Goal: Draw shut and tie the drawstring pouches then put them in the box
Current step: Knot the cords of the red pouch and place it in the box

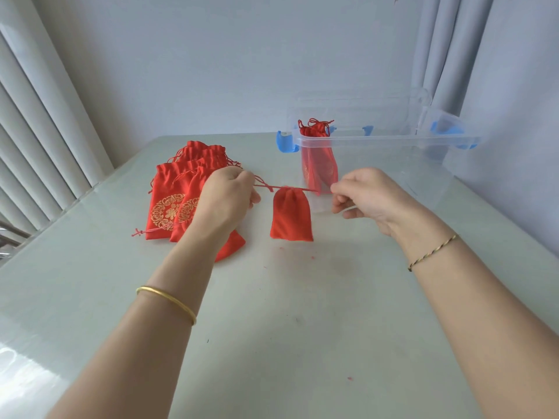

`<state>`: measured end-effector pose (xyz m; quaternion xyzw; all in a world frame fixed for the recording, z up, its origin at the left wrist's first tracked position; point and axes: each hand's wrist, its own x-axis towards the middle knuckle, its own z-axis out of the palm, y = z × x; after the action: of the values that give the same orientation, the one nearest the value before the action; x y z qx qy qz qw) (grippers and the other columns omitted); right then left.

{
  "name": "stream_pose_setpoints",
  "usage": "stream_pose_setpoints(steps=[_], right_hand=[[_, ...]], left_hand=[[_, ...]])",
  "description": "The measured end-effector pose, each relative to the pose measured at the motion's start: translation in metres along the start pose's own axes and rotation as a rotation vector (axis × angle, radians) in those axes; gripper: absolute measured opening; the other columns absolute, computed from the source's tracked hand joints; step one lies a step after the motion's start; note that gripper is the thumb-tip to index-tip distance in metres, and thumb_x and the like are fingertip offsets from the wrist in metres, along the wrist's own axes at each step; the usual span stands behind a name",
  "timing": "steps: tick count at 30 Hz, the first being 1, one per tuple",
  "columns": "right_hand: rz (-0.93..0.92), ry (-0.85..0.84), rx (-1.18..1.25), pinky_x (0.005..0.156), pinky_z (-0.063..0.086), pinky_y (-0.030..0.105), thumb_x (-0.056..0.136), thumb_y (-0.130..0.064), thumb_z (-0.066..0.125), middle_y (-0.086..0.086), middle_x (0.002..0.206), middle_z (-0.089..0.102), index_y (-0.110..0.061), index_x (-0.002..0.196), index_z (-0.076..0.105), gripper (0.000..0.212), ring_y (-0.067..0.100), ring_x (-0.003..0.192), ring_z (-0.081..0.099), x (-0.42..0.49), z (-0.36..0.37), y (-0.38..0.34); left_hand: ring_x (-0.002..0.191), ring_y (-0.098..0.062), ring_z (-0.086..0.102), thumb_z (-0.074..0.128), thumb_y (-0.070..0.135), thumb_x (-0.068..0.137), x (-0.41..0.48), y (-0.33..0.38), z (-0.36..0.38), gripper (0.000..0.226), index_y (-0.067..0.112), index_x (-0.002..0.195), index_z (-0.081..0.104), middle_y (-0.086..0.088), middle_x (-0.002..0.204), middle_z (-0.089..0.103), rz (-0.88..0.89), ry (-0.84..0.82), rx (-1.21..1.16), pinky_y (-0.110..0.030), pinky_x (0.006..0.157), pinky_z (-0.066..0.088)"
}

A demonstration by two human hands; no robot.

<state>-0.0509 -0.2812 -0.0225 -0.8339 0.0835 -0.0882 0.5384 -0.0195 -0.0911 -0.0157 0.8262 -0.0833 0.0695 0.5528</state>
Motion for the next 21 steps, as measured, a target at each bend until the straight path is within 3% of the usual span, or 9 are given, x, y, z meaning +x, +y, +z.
stream_pose_setpoints(steps=[3, 6, 8, 11, 14, 21], right_hand=[[-0.001, 0.032, -0.318, 0.058, 0.04, 0.026, 0.079, -0.003, 0.05, 0.018, 0.064, 0.062, -0.005, 0.055, 0.055, 0.024, 0.023, 0.061, 0.055, 0.001, 0.005, 0.009], [0.019, -0.031, -0.322, 0.058, 0.041, 0.026, 0.082, -0.005, 0.048, 0.014, 0.066, 0.06, -0.007, 0.057, 0.054, 0.026, 0.021, 0.063, 0.058, -0.001, 0.011, 0.009], [-0.013, 0.005, -0.271, 0.06, 0.043, 0.027, 0.084, -0.007, 0.049, 0.011, 0.064, 0.06, -0.01, 0.055, 0.052, 0.029, 0.018, 0.059, 0.059, 0.0, 0.009, 0.005], [-0.067, 0.009, -0.067, 0.06, 0.046, 0.027, 0.088, -0.012, 0.05, 0.005, 0.062, 0.056, -0.011, 0.059, 0.052, 0.029, 0.014, 0.056, 0.058, -0.004, 0.004, -0.008], [-0.118, -0.067, 0.175, 0.057, 0.047, 0.025, 0.091, -0.017, 0.053, 0.003, 0.064, 0.056, -0.011, 0.063, 0.054, 0.029, 0.01, 0.054, 0.058, -0.011, 0.004, -0.023], [-0.224, -0.113, 0.28, 0.051, 0.042, 0.021, 0.091, -0.024, 0.056, -0.005, 0.062, 0.059, -0.014, 0.067, 0.062, 0.027, 0.008, 0.052, 0.05, -0.019, 0.017, -0.032]], left_hand=[[0.065, -0.013, 0.058, 0.036, 0.002, 0.085, -0.004, 0.004, 0.001, 0.035, 0.015, 0.057, 0.053, -0.002, 0.073, 0.067, -0.022, -0.082, -0.098, -0.026, 0.061, 0.041], [0.085, -0.015, 0.068, 0.038, 0.004, 0.088, -0.008, 0.01, 0.003, 0.048, 0.019, 0.046, 0.054, -0.006, 0.086, 0.071, -0.032, -0.154, -0.403, -0.023, 0.069, 0.048], [0.08, -0.018, 0.07, 0.04, 0.009, 0.093, -0.008, 0.01, 0.002, 0.037, 0.015, 0.058, 0.048, -0.003, 0.075, 0.069, -0.06, -0.204, -0.536, -0.02, 0.064, 0.049], [0.063, -0.013, 0.064, 0.046, 0.02, 0.095, -0.008, 0.008, 0.002, 0.028, 0.014, 0.069, 0.054, 0.001, 0.067, 0.063, -0.067, -0.248, -0.373, -0.02, 0.059, 0.045], [0.06, -0.009, 0.059, 0.055, 0.022, 0.092, -0.009, 0.008, 0.003, 0.019, 0.012, 0.079, 0.064, 0.001, 0.07, 0.062, -0.033, -0.315, -0.238, -0.022, 0.065, 0.045], [0.058, -0.012, 0.055, 0.067, 0.012, 0.083, -0.014, 0.017, 0.002, 0.01, 0.007, 0.076, 0.066, -0.002, 0.061, 0.06, 0.071, -0.397, -0.068, -0.025, 0.064, 0.048]])
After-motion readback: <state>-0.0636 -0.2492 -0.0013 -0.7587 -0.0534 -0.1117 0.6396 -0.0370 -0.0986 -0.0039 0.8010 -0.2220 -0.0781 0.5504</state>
